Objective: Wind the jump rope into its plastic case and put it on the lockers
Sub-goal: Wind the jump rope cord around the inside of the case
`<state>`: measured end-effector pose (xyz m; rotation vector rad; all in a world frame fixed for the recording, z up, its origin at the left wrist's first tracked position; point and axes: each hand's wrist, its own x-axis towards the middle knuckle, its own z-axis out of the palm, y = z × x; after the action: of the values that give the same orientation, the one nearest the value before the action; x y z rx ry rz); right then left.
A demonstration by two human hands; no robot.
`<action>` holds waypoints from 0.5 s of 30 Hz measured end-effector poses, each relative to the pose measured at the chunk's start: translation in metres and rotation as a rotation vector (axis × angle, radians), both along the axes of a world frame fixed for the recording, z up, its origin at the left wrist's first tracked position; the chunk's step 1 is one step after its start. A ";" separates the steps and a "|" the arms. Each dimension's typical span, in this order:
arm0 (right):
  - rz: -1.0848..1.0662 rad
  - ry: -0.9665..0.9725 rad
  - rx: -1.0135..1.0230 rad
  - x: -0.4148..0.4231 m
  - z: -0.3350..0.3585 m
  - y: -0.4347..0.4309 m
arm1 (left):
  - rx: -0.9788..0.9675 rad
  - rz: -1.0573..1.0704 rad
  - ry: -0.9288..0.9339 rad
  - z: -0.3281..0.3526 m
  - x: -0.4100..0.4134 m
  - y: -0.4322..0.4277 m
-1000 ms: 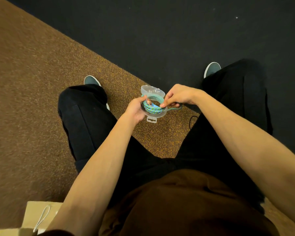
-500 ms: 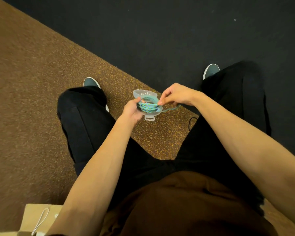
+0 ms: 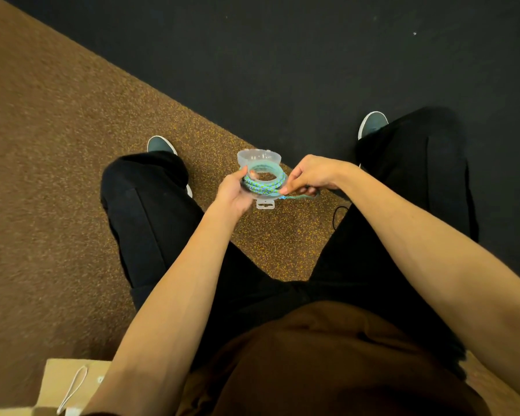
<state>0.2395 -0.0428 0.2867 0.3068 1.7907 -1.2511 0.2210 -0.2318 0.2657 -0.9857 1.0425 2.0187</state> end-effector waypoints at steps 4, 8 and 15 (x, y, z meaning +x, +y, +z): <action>-0.012 0.007 0.019 -0.001 0.002 0.003 | 0.038 -0.040 0.010 0.000 0.000 -0.003; 0.004 -0.013 0.052 -0.004 0.002 0.006 | 0.000 -0.074 0.005 0.006 0.002 -0.003; 0.036 -0.072 0.089 -0.004 -0.002 0.011 | 0.008 -0.253 0.145 0.012 0.008 0.000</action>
<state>0.2353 -0.0315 0.2847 0.3638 1.7851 -1.1239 0.2288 -0.2318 0.2781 -0.6732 1.1710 1.9038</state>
